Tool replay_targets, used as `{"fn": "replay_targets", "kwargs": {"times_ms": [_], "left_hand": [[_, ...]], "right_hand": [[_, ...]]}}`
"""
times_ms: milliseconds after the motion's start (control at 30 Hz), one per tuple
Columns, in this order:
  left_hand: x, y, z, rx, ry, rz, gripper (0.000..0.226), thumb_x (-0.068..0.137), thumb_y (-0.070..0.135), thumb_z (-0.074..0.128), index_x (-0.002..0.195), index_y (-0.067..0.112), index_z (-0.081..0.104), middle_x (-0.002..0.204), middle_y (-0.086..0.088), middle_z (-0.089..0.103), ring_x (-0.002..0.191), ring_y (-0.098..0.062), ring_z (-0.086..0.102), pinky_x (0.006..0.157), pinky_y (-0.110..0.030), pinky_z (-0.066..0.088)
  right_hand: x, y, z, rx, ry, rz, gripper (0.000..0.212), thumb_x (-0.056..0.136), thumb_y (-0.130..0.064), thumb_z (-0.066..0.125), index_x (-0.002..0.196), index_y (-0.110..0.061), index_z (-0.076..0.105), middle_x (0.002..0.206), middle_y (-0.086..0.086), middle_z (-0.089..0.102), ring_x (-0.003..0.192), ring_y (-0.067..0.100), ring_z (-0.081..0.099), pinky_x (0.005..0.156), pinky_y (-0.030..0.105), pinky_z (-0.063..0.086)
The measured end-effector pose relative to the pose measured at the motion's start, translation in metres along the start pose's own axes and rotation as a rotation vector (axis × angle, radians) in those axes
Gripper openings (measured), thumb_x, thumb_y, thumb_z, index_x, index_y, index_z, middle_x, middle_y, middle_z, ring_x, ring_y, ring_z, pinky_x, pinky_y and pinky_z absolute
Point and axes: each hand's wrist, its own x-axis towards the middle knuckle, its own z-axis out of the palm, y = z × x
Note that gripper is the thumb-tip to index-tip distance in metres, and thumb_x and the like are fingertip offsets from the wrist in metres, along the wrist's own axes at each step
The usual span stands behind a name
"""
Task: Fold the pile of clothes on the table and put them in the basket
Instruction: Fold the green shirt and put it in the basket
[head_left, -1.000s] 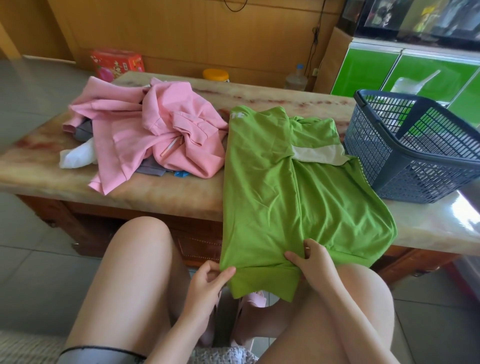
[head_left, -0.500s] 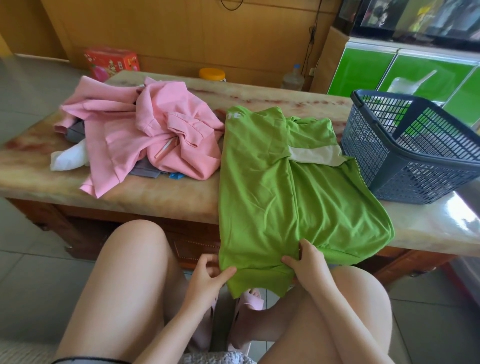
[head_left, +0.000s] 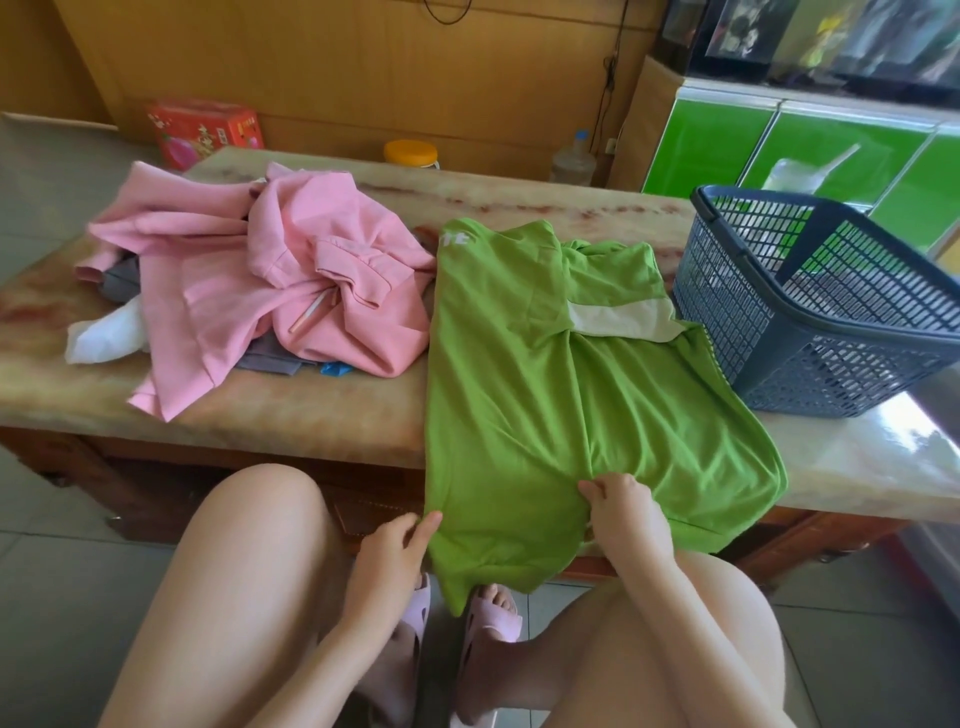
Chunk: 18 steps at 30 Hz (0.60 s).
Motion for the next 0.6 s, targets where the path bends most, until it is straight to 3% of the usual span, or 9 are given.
{"fn": "replay_targets", "kwargs": {"times_ms": [100, 200, 367, 500, 600], "left_hand": [[0.013, 0.019, -0.017, 0.053, 0.142, 0.025, 0.035, 0.093, 0.042, 0.048, 0.069, 0.019, 0.058, 0.065, 0.004, 0.065, 0.071, -0.020, 0.064, 0.069, -0.036, 0.049], [0.041, 0.052, -0.030, 0.130, 0.270, 0.209, 0.024, 0.094, 0.036, 0.051, 0.077, 0.020, 0.059, 0.073, 0.003, 0.067, 0.074, -0.023, 0.063, 0.065, -0.036, 0.046], [0.113, 0.125, -0.016, 0.174, 0.167, 0.578, 0.015, 0.092, 0.023, 0.057, 0.096, 0.016, 0.070, 0.093, 0.000, 0.067, 0.087, -0.018, 0.062, 0.071, -0.028, 0.043], [0.175, 0.174, 0.011, 0.313, 0.022, 0.649, 0.022, 0.093, 0.018, 0.055, 0.112, 0.019, 0.066, 0.112, -0.003, 0.065, 0.107, -0.020, 0.056, 0.089, -0.032, 0.044], [0.213, 0.200, 0.033, 0.397, -0.040, 0.687, 0.030, 0.093, 0.013, 0.054, 0.121, 0.021, 0.062, 0.124, -0.006, 0.061, 0.119, -0.021, 0.050, 0.101, -0.036, 0.039]], "right_hand": [[0.015, -0.008, -0.018, -0.035, 0.107, -0.025, 0.043, 0.094, -0.049, 0.045, 0.084, -0.010, 0.059, 0.079, 0.004, 0.064, 0.070, 0.025, 0.061, 0.064, 0.032, 0.050], [0.036, -0.025, -0.038, 0.051, 0.218, -0.064, 0.037, 0.092, -0.049, 0.049, 0.090, -0.014, 0.060, 0.081, 0.002, 0.065, 0.072, 0.025, 0.060, 0.063, 0.030, 0.047], [0.081, -0.056, -0.047, 0.172, 0.208, -0.052, 0.037, 0.090, -0.047, 0.055, 0.102, -0.013, 0.064, 0.090, 0.002, 0.065, 0.084, 0.023, 0.058, 0.065, 0.028, 0.038], [0.106, -0.065, -0.036, 0.251, 0.158, -0.012, 0.041, 0.085, -0.052, 0.060, 0.105, -0.016, 0.065, 0.100, 0.003, 0.068, 0.096, 0.024, 0.062, 0.072, 0.030, 0.046], [0.113, -0.063, -0.032, 0.262, 0.148, 0.003, 0.037, 0.083, -0.049, 0.062, 0.103, -0.018, 0.066, 0.099, 0.001, 0.067, 0.094, 0.024, 0.062, 0.068, 0.028, 0.042]]}}
